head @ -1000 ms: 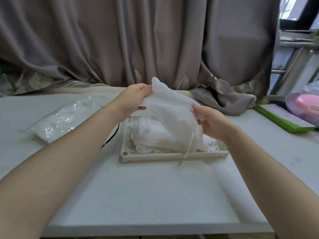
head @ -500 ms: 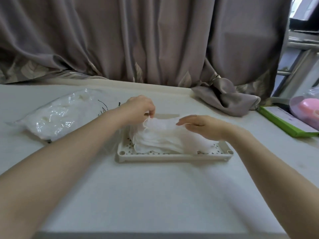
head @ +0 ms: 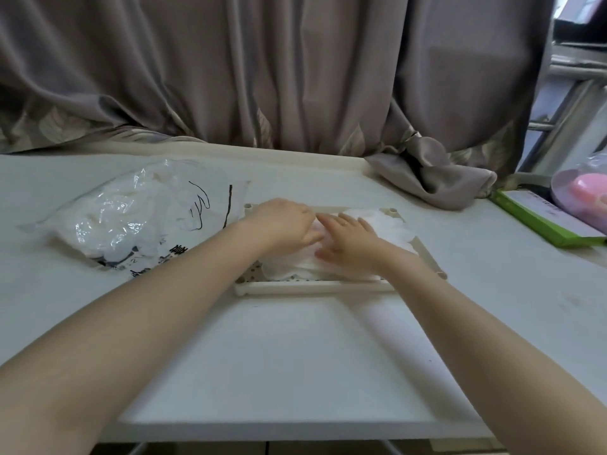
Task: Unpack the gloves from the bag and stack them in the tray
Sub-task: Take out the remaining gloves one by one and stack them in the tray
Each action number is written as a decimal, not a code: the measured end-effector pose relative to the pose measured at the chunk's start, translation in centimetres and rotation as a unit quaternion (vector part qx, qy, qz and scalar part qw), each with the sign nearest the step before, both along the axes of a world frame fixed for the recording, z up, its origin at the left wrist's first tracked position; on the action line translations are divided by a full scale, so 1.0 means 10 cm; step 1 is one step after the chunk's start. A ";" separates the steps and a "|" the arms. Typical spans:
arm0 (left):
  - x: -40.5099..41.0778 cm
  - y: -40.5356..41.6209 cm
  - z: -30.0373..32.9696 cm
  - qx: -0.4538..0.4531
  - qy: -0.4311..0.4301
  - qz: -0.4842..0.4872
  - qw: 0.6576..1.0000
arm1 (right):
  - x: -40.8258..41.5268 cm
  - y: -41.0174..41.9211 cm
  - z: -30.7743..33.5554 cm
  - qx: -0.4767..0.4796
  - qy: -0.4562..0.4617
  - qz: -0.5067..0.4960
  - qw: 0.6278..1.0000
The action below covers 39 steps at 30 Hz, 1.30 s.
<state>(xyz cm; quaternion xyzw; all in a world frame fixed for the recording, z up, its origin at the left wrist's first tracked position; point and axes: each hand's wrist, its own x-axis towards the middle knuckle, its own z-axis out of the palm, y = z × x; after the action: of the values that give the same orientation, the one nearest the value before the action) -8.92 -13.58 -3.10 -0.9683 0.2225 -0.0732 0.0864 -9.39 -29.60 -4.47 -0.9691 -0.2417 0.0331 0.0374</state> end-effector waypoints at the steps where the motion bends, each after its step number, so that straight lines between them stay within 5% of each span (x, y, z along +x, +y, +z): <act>1: 0.01 0.02 -0.07 -0.002 0.036 0.029 0.999 | 0.03 -0.04 -0.05 -0.019 0.021 -0.022 0.999; 9: 0.01 0.14 -0.39 -0.050 0.092 0.099 0.990 | 0.09 -0.55 -0.08 -0.025 0.088 -0.146 0.985; 13: -0.20 0.24 -0.20 -0.192 0.016 0.003 0.981 | 0.03 -0.37 0.03 0.029 0.019 -0.171 0.985; 17: -0.45 0.61 -0.05 -0.346 -0.132 -0.066 0.927 | -0.23 0.24 0.38 0.205 -0.079 -0.046 0.975; 20: -0.44 1.03 -0.03 -0.361 -0.187 0.014 0.914 | -0.51 0.82 0.52 0.293 -0.079 0.071 0.950; 26: -0.47 1.69 -0.25 -0.299 -0.105 0.253 0.914 | -0.31 1.75 0.29 0.137 0.015 0.050 0.989; 30: -0.44 1.89 -0.29 -0.442 0.012 0.247 0.862 | -0.06 2.09 0.10 0.113 0.102 0.022 0.988; 36: -0.44 1.89 -0.34 -0.472 0.020 0.235 0.850 | 0.13 2.37 -0.09 0.242 0.238 0.001 0.941; 39: -0.42 1.91 -0.32 -0.489 0.017 0.226 0.842 | 0.10 2.45 -0.11 0.109 0.126 0.091 0.982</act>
<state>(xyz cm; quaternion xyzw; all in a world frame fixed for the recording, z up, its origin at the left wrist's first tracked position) -13.13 5.48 -6.35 -0.9094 -0.0656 -0.1345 -0.3882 -8.41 -5.07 -5.62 -0.9211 -0.3245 0.1317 0.1700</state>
